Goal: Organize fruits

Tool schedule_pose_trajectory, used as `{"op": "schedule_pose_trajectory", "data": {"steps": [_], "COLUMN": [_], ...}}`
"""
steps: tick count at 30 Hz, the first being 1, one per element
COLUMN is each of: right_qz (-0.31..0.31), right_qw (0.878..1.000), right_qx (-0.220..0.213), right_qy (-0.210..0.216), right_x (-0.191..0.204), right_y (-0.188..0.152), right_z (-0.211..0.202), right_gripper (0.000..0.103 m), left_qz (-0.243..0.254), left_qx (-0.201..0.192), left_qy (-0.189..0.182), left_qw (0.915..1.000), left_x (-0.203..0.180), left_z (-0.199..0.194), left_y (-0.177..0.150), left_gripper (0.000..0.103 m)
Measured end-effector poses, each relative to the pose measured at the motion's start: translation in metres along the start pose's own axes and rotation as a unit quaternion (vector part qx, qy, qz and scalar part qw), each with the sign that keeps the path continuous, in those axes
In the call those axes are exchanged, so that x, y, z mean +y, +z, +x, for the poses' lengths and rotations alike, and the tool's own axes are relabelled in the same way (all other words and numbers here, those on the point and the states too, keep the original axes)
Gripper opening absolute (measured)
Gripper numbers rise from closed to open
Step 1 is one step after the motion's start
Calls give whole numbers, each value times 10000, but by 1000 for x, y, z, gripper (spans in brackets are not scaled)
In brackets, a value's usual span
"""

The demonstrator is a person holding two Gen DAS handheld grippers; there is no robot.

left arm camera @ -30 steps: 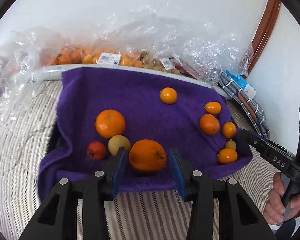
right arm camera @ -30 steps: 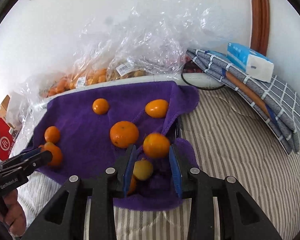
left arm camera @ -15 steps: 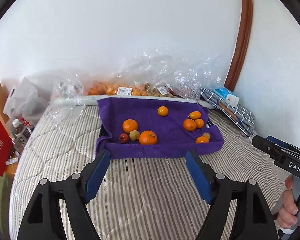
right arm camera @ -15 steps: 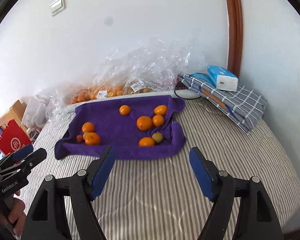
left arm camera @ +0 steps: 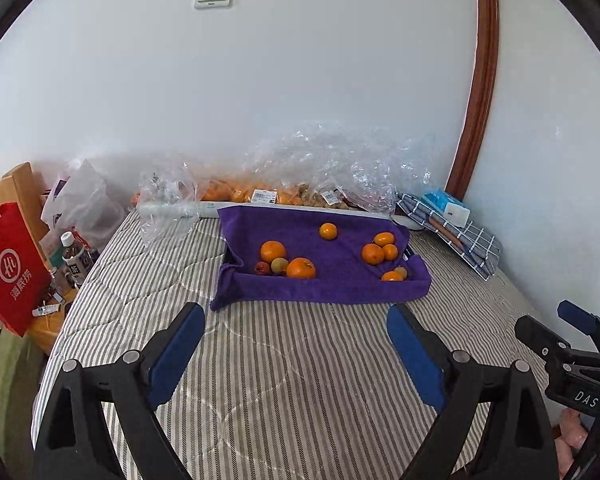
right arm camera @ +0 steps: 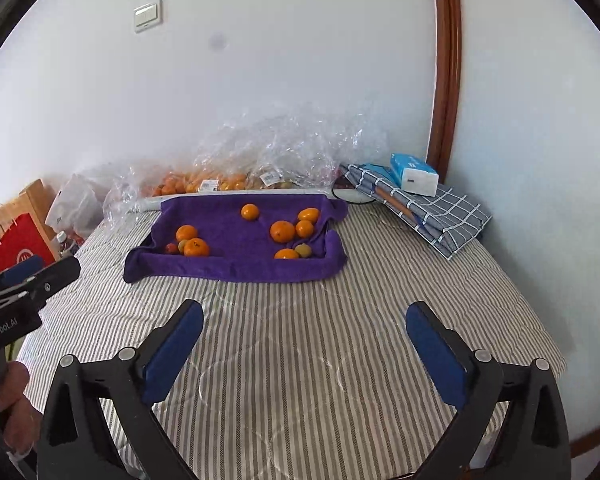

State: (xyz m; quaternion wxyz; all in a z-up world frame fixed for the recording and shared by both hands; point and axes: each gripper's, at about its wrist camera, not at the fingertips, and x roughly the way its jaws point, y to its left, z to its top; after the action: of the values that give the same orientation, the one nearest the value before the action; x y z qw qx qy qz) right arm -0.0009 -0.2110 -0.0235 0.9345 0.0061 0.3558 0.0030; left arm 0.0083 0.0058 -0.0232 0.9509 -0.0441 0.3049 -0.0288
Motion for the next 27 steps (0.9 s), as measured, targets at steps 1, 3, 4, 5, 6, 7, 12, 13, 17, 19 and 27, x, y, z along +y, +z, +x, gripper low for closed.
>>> {"op": "schedule_pose_trajectory", "data": {"steps": [1,3,4,5,6,7,12,13,17,19,27], "right_qz": [-6,38,55,75,89,101,110,111,113,107,117], "right_qw": [10000,10000,10000,10000,10000,9999,9999,9999,9999,9999,9999], "right_qx": [8,23,26,21,15,11,15,15,3,-2,-25], "right_qy": [-6,6,18,27,28,33,35,29,25,21,25], "right_x": [1,0,0,0,0,1,2,2,3,3,5], "right_y": [0,-2,-2,-2,-2,-2,-1,-1,0,0,1], "right_z": [-1,-3,-4,-6,-6,-7,-7,-7,-9,-9,-11], "right_gripper": [100,100,100,100,100,100,100,100,100,100,100], "left_qz": [-6,1,10,18,27,37,68,61,-20,-33,-44], "left_qx": [-6,-27,-38,-51,-58,-66,-78,-81,-61,-54,-54], "left_qy": [-3,18,34,60,77,90,158,159,145,140,146], "left_qw": [10000,10000,10000,10000,9999,9999,9998,9998,9999,9999,9999], "left_x": [0,0,0,0,1,0,2,2,7,8,8], "left_z": [-2,-4,-5,-6,-7,-7,-8,-8,-7,-7,-7], "left_y": [-1,-2,-2,-2,-2,-2,-2,-2,-2,-2,-2], "left_gripper": [92,92,92,92,92,92,92,92,92,92,92]}}
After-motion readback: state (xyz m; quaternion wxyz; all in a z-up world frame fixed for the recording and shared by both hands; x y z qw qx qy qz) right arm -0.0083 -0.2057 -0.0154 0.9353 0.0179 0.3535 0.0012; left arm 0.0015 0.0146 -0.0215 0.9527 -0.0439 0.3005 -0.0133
